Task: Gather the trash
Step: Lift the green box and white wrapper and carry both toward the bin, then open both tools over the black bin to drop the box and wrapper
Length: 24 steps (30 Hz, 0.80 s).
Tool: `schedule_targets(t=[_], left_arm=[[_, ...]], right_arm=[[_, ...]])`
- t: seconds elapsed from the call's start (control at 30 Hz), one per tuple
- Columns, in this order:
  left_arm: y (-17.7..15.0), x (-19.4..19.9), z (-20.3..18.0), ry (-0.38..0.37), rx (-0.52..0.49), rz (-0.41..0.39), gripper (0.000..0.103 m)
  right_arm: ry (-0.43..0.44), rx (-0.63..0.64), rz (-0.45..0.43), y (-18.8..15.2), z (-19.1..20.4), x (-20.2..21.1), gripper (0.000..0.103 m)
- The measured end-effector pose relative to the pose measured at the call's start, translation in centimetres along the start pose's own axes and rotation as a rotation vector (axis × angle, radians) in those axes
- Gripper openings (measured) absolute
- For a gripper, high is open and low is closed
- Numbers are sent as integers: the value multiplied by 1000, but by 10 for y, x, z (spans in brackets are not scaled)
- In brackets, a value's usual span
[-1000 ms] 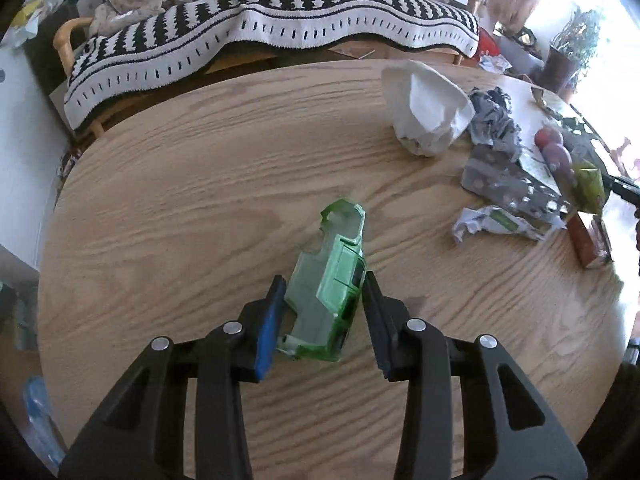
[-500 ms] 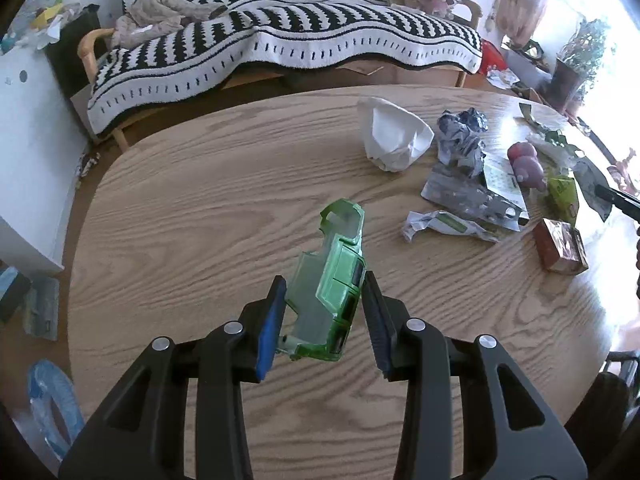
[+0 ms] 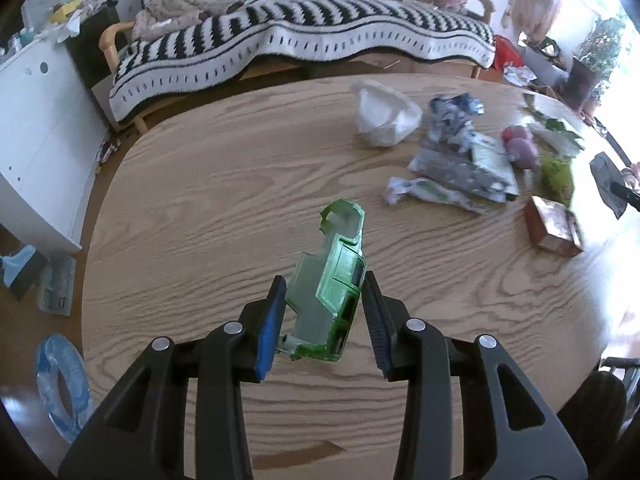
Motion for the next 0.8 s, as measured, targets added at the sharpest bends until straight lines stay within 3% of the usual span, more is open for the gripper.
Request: schedule_targets(t=[0.13, 0.2, 0.33, 0.43, 0.53, 0.63, 0.8], left_arm=[[7, 29, -37, -35, -68, -53, 38], [11, 51, -71, -88, -106, -90, 38], [4, 92, -175, -228, -241, -162, 38], [-15, 106, -245, -336, -293, -162, 38], [-47, 116, -322, -485, -291, -115, 38], [-75, 111, -377, -581, -269, -18, 38], [-140, 76, -471, -589, -352, 156, 38]], right_arm=[[7, 0, -66, 7, 1, 44, 24], [19, -1, -111, 8, 3, 74, 24], [14, -9, -203, -6, 1, 144, 24], [-41, -28, -232, -37, -9, 186, 24], [-77, -78, -225, -80, -26, 213, 24], [-117, -156, -190, -131, -52, 227, 24], [-119, -389, 1, -231, -114, 195, 24]])
Point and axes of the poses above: each gripper's, at about its wrist camera, not at the fingertips, and x roughly against the way its jaws point, z to its left, y to its top, the point moved 4 cm from there along -x, roughly the way its jaws point, and after that the axes turned 5 degrees about y, right-handed, at the moved point
